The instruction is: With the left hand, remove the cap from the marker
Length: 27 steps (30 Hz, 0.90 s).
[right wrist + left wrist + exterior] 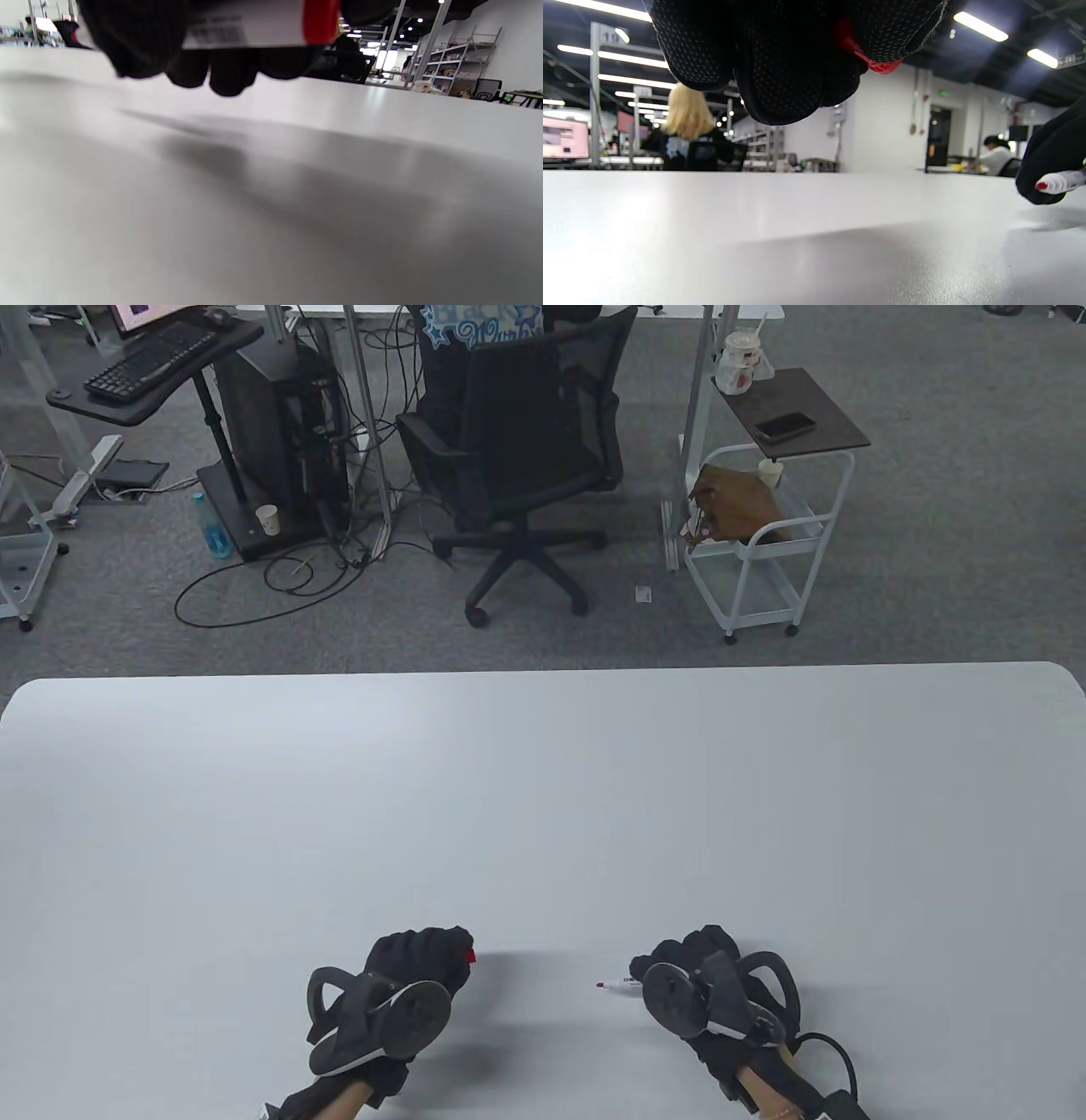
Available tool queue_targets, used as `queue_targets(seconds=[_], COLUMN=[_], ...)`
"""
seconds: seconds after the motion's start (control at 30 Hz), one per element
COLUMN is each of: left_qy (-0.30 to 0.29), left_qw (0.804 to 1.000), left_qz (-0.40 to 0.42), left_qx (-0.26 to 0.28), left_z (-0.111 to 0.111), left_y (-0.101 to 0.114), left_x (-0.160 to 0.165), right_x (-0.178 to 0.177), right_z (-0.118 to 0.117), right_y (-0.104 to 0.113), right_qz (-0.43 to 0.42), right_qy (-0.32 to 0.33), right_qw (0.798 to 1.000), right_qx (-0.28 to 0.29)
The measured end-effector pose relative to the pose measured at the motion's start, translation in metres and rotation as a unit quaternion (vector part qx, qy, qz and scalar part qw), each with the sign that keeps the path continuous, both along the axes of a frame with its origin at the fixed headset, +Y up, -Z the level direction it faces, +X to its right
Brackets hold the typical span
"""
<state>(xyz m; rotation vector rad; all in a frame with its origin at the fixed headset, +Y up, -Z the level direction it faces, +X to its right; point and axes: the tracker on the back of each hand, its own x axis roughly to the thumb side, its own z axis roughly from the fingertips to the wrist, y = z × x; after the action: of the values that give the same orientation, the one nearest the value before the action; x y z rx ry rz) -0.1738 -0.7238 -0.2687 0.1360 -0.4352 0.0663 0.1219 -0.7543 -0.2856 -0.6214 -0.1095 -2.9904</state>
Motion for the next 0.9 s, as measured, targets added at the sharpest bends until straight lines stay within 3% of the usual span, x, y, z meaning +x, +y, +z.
queue_targets(seconds=[0.33, 0.67, 0.9], left_qy=[0.000, -0.003, 0.000], left_qw=[1.000, 1.000, 0.999], left_qz=[-0.009, -0.016, -0.026], left_qx=[-0.011, -0.018, -0.023], left_z=[0.000, 0.000, -0.001], left_y=[0.000, -0.001, -0.002], left_x=[0.000, 0.002, 0.002], right_x=[-0.007, -0.005, 0.012], right_z=[0.000, -0.001, -0.001], right_y=[-0.012, -0.012, 0.008], right_qz=[0.047, 0.042, -0.048], right_qy=[0.013, 0.008, -0.002], right_qw=[0.998, 0.998, 0.998], right_qx=[-0.026, -0.041, -0.051])
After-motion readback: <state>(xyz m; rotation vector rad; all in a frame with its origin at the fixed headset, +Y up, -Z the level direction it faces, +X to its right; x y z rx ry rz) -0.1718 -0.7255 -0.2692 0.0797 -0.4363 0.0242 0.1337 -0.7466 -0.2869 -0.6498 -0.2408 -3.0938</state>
